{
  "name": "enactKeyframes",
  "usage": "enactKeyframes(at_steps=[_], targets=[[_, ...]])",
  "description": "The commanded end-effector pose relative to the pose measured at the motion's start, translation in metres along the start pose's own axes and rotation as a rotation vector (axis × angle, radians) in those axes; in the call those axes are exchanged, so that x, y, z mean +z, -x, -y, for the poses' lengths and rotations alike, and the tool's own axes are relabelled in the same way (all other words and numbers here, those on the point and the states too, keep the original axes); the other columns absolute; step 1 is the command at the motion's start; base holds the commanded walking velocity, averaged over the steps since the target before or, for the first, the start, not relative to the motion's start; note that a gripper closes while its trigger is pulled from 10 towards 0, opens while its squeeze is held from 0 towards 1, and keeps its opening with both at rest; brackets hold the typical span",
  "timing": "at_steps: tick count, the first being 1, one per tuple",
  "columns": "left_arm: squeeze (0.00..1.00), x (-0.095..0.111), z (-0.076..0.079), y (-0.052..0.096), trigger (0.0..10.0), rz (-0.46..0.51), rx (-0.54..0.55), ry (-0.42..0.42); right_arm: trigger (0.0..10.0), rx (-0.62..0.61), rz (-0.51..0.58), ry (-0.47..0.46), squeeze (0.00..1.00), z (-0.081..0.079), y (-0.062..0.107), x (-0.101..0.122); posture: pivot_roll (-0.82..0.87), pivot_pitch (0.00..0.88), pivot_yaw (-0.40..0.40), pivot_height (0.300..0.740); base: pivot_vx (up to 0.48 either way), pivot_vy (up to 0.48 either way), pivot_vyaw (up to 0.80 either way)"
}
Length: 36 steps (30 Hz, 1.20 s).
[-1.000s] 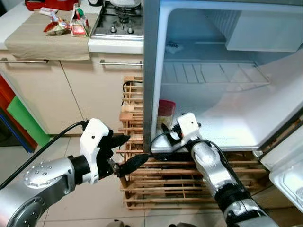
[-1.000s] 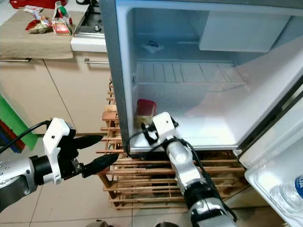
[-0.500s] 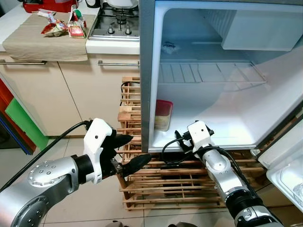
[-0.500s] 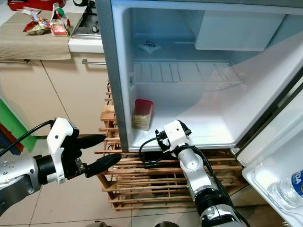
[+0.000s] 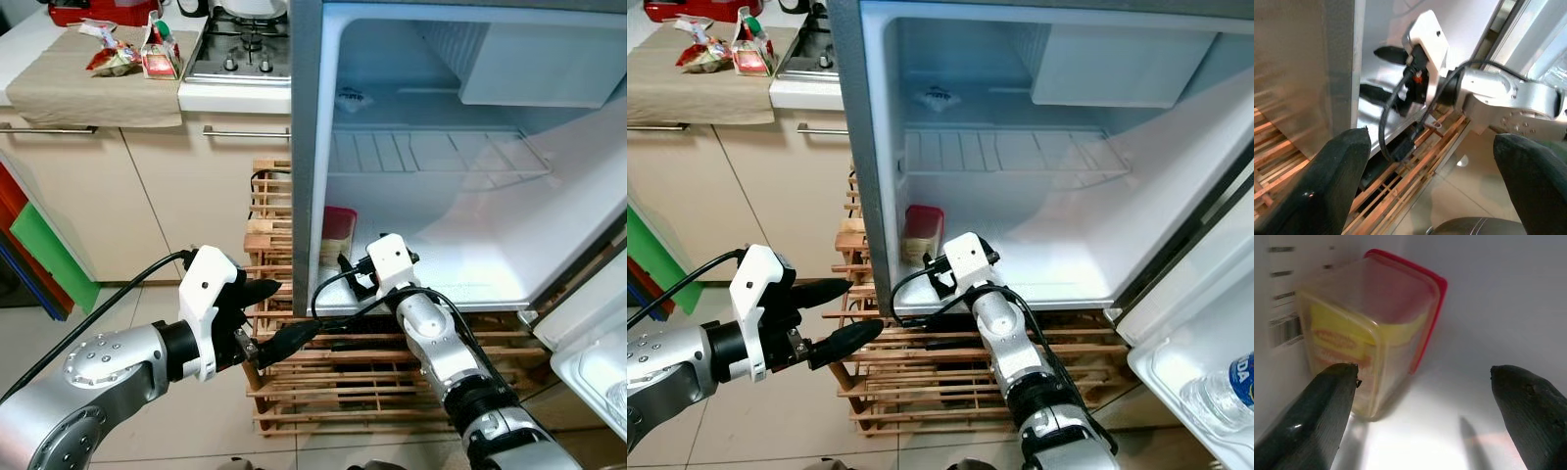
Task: Restocking fridge
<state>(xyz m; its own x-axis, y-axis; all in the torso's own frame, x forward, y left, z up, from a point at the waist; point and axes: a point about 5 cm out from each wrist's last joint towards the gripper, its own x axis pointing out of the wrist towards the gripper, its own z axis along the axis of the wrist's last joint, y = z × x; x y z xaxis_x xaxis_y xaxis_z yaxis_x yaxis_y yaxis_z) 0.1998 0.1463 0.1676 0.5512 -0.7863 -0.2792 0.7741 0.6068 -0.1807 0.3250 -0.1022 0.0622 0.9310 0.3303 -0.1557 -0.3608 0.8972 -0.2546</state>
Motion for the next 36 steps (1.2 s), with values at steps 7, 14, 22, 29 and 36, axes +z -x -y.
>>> enactKeyframes(at_steps=[7,14,22,29,36], targets=[[0.00,0.000,0.002,0.006,10.0,-0.014,-0.001,-0.014,10.0,-0.089,-0.054,0.091,0.05,0.021,-0.002,-0.005,0.16,0.008,-0.050,0.740,0.000,0.000,0.00],[0.00,0.000,0.000,0.007,10.0,-0.020,-0.003,-0.022,10.0,-0.065,0.010,0.059,0.04,0.014,-0.006,0.006,0.15,0.005,-0.043,0.740,0.000,0.000,0.00],[0.00,0.000,0.002,0.007,10.0,-0.018,-0.005,-0.022,10.0,-0.011,0.120,0.059,0.04,0.002,-0.001,0.029,0.15,0.006,-0.050,0.740,0.000,0.000,0.00],[0.00,-0.001,0.002,0.007,10.0,-0.019,-0.007,-0.016,10.0,-0.031,0.086,0.067,0.05,0.018,0.018,0.029,0.14,0.010,-0.046,0.740,0.000,0.000,0.00],[0.00,0.000,0.001,0.003,10.0,-0.015,-0.024,-0.018,10.0,-0.097,0.096,0.089,0.05,0.031,0.006,0.042,0.13,0.008,-0.034,0.740,0.000,0.000,0.00]])
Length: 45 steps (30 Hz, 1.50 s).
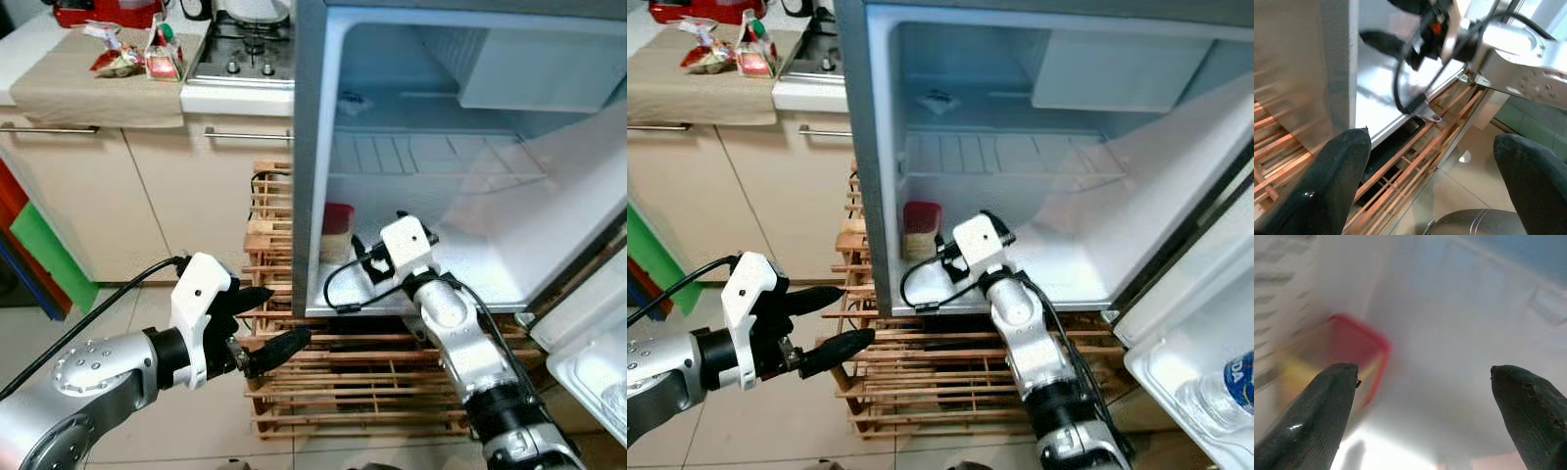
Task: Restocking fridge
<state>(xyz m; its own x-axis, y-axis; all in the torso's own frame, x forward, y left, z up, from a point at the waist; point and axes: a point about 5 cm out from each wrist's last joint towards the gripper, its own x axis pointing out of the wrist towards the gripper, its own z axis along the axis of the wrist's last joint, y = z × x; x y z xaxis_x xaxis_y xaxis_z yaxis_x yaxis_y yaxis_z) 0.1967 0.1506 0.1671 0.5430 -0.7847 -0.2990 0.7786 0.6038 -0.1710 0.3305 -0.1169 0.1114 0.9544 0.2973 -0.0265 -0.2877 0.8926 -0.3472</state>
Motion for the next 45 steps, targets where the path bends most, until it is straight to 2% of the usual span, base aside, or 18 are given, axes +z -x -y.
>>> enactKeyframes(at_steps=[1,8,16,19,25,26,30,45], targets=[[0.00,0.002,0.001,-0.002,10.0,0.006,-0.023,-0.008,10.0,-0.024,-0.019,0.005,0.05,0.003,-0.003,0.000,0.13,0.005,-0.034,0.740,0.000,0.000,0.00],[0.00,0.003,0.000,-0.003,10.0,0.008,-0.024,-0.013,10.0,-0.013,0.044,-0.021,0.05,-0.003,-0.017,0.027,0.13,0.004,-0.033,0.740,0.000,0.000,0.00],[0.00,0.003,0.000,-0.003,10.0,0.008,-0.025,-0.013,10.0,-0.004,0.053,-0.025,0.05,-0.005,-0.019,0.030,0.13,0.004,-0.033,0.740,0.000,0.000,0.00],[0.00,0.003,0.000,-0.002,10.0,0.009,-0.025,-0.015,10.0,0.037,0.065,-0.066,0.05,-0.018,-0.008,0.034,0.14,0.005,-0.036,0.740,0.000,0.000,0.00],[0.00,0.003,-0.001,-0.005,10.0,0.009,-0.032,-0.014,10.0,0.067,0.018,-0.100,0.05,-0.028,0.001,0.022,0.12,0.003,-0.031,0.740,0.000,0.000,0.00],[0.00,0.004,0.000,-0.006,10.0,0.009,-0.044,-0.013,10.0,0.079,-0.031,-0.112,0.05,-0.032,0.002,0.011,0.11,0.001,-0.029,0.740,0.000,0.000,0.00],[0.00,0.003,0.000,-0.007,10.0,0.009,-0.050,-0.012,10.0,0.088,-0.096,-0.124,0.05,-0.034,0.004,-0.002,0.11,0.000,-0.029,0.740,0.000,0.000,0.00],[0.00,0.001,-0.001,-0.009,10.0,0.003,-0.055,-0.010,10.0,0.070,-0.101,-0.123,0.05,-0.032,-0.006,0.000,0.11,0.000,-0.028,0.740,0.000,0.000,0.00]])
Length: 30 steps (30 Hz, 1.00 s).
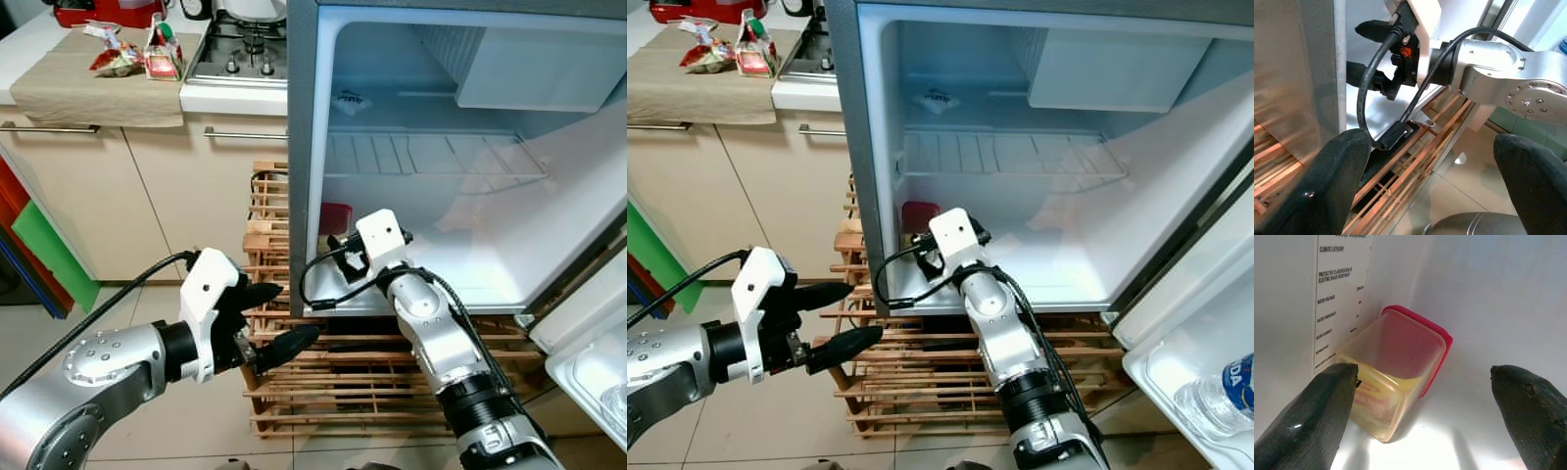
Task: Restocking fridge
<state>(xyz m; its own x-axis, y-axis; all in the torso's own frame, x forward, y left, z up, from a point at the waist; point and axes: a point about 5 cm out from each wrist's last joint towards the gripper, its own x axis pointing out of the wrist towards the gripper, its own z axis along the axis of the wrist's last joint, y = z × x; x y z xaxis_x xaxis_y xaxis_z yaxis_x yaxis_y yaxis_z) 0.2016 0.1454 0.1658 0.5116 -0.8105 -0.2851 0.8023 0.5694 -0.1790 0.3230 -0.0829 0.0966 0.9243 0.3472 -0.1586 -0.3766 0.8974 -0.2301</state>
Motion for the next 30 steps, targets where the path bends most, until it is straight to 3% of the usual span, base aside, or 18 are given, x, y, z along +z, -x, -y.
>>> enactKeyframes(at_steps=[1,25,30], targets=[[0.00,0.000,0.000,-0.001,10.0,-0.004,-0.013,-0.005,10.0,-0.022,0.011,-0.010,0.05,0.006,-0.002,0.003,0.11,0.000,-0.028,0.740,0.000,0.000,0.00],[0.00,-0.002,0.001,-0.002,10.0,-0.008,-0.019,-0.007,10.0,0.001,-0.045,0.003,0.05,-0.002,-0.007,-0.013,0.12,0.002,-0.024,0.740,0.000,0.000,0.00],[0.00,-0.002,0.002,-0.002,10.0,-0.007,-0.023,-0.007,10.0,-0.026,-0.031,0.006,0.05,0.002,-0.009,-0.008,0.11,0.001,-0.024,0.740,0.000,0.000,0.00]])
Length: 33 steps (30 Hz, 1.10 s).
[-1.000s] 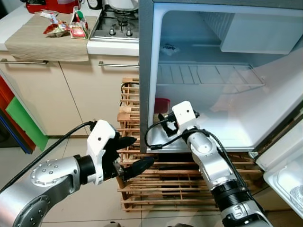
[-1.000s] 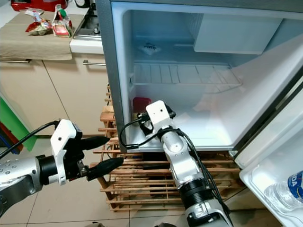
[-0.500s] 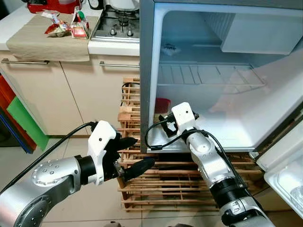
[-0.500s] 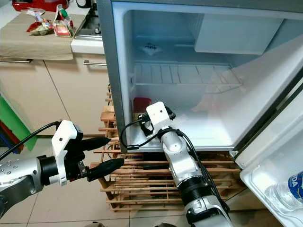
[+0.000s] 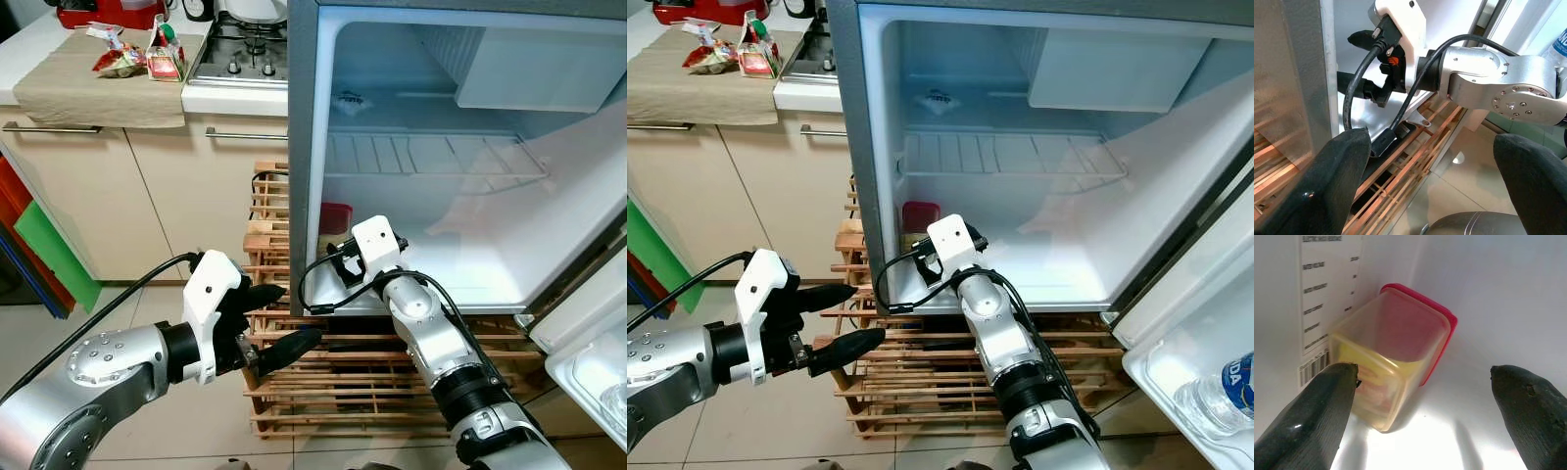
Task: Restocking fridge
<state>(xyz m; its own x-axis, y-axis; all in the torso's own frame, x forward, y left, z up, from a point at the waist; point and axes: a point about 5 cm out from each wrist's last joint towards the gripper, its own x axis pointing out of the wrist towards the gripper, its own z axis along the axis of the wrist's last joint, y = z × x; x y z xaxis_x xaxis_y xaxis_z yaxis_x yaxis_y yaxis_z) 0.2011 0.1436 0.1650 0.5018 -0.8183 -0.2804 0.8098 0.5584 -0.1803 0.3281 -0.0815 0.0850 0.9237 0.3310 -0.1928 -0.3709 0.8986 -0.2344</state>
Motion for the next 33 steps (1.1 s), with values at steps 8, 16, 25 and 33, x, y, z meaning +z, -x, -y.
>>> enactKeyframes(at_steps=[8,16,25,33], targets=[[0.00,-0.001,0.005,-0.004,10.0,-0.007,-0.026,-0.004,10.0,-0.063,0.069,0.018,0.04,0.011,-0.011,0.022,0.11,0.000,-0.025,0.740,0.000,0.000,0.00],[0.00,-0.001,0.006,-0.003,10.0,-0.007,-0.025,-0.004,10.0,-0.053,0.055,0.022,0.05,0.008,-0.016,0.021,0.13,0.000,-0.032,0.740,0.000,0.000,0.00],[0.00,-0.001,0.006,-0.002,10.0,-0.012,-0.023,-0.008,10.0,-0.029,0.014,0.035,0.05,0.003,-0.013,0.007,0.13,0.000,-0.032,0.740,0.000,0.000,0.00],[0.00,-0.001,0.006,-0.001,10.0,-0.014,-0.020,-0.007,10.0,-0.011,-0.035,0.024,0.05,-0.002,0.004,-0.018,0.13,0.000,-0.034,0.740,0.000,0.000,0.00]])
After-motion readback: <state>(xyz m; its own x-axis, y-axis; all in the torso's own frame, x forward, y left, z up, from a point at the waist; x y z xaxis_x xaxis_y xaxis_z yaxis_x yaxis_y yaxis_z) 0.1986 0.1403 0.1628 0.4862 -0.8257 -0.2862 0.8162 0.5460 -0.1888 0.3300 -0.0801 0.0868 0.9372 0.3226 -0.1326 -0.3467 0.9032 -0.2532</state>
